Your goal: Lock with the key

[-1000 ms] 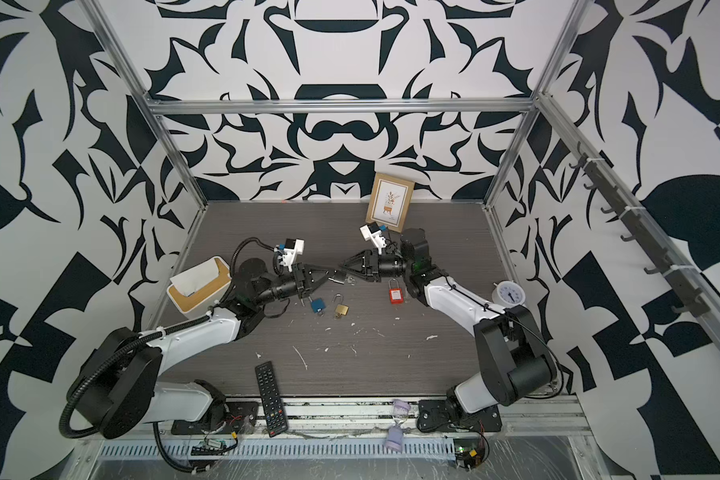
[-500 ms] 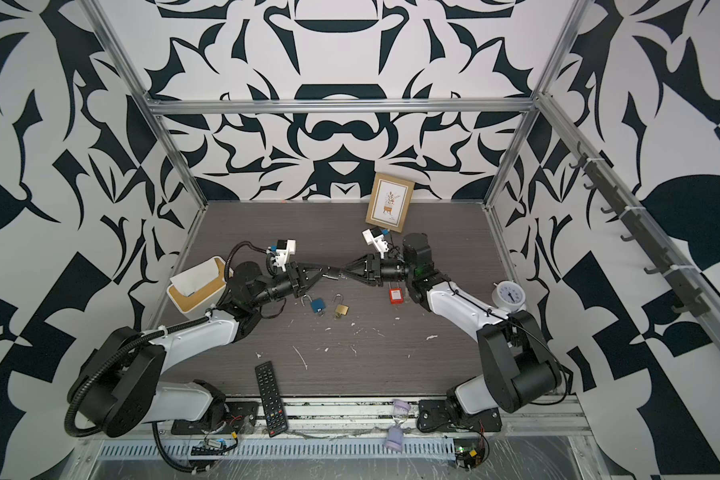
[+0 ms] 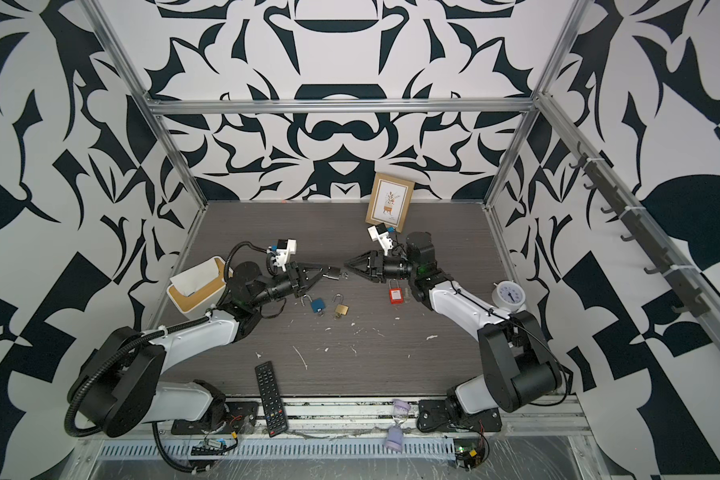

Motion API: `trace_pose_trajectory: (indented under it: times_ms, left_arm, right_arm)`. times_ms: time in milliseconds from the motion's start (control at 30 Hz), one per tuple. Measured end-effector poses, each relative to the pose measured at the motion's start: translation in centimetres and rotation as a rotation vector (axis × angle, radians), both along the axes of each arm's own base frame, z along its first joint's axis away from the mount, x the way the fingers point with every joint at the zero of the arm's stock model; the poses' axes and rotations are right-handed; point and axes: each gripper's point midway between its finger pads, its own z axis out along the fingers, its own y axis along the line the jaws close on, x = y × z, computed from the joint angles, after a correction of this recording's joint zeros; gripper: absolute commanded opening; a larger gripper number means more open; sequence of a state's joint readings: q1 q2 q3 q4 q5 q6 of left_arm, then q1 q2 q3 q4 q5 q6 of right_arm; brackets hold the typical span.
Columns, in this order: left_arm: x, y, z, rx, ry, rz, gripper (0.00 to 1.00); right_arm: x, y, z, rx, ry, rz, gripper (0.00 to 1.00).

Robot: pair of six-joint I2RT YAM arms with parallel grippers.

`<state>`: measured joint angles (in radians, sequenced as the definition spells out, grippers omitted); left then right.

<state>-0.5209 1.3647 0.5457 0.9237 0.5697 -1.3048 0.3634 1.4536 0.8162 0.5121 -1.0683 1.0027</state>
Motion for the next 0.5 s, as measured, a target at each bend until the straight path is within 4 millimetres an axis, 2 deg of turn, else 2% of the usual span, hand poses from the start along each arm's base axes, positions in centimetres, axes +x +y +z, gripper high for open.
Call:
trace_pose_trajectory:
  times_ms: [500]
  left_arm:
    - [-0.19, -0.19, 0.36, -0.015, -0.020, -0.019, 0.00]
  right_arm:
    - [-0.55, 0.04, 0.37, 0.022, -0.005, 0.030, 0.32]
